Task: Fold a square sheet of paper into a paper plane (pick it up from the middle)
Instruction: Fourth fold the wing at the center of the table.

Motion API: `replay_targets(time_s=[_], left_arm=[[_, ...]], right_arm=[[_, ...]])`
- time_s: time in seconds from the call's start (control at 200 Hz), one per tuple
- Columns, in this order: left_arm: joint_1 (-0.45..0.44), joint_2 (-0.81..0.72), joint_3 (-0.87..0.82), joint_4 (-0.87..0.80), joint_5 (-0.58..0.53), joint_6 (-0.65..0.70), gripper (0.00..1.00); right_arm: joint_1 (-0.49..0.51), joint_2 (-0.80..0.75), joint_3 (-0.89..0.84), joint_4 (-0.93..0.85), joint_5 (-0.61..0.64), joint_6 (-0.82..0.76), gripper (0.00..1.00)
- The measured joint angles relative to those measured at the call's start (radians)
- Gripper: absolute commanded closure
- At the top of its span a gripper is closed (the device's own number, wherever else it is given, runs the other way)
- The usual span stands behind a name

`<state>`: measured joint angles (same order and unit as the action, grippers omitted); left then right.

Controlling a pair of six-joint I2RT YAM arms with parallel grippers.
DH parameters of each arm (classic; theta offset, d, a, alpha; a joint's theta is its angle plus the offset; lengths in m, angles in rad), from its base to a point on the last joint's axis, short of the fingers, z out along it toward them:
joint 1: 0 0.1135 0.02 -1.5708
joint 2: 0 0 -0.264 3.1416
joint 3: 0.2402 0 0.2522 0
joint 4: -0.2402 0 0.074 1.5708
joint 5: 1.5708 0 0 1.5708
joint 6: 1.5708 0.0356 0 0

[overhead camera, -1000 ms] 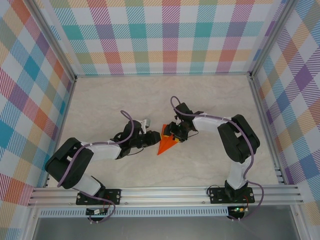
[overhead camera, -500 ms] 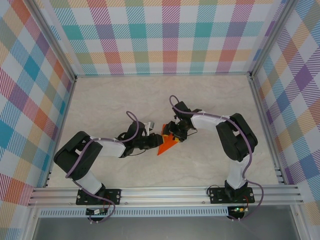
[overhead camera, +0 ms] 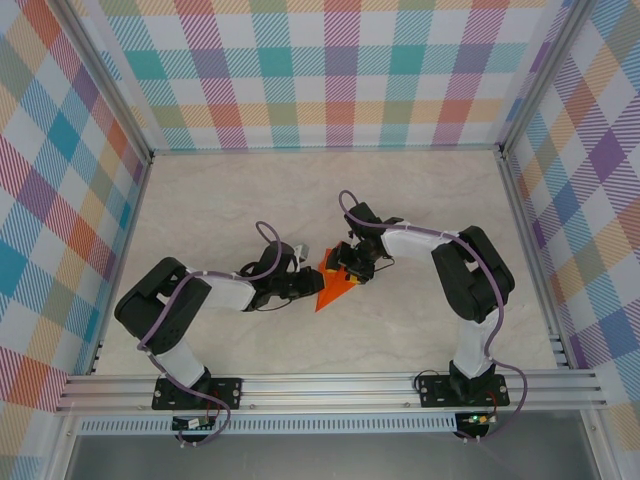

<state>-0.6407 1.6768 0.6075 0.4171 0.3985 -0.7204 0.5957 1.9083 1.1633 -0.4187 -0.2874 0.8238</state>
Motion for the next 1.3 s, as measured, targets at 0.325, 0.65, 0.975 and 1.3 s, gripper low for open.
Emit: replay_targets(time_s=[0.325,0.65,0.975,1.3], left_arm=[[0.0,0.006,0.024,-0.024,-0.018,0.008,0.86],[0.0,0.021,0.033,-0.026,-0.018,0.011,0.85],[0.0,0.035,0.045,-0.023,-0.016,0.011,0.82],[0.0,0.035,0.045,-0.024,-0.014,0.016,0.82]], right_arm=[[0.0,0.0,-0.003,-0.003,0.009,0.003,0.47],[0.0,0.006,0.003,-0.022,0.027,0.014,0.55],[0.0,0.008,0.004,-0.03,0.037,0.03,0.58],[0.005,0.001,-0.003,-0.002,0.025,0.033,0.4]])
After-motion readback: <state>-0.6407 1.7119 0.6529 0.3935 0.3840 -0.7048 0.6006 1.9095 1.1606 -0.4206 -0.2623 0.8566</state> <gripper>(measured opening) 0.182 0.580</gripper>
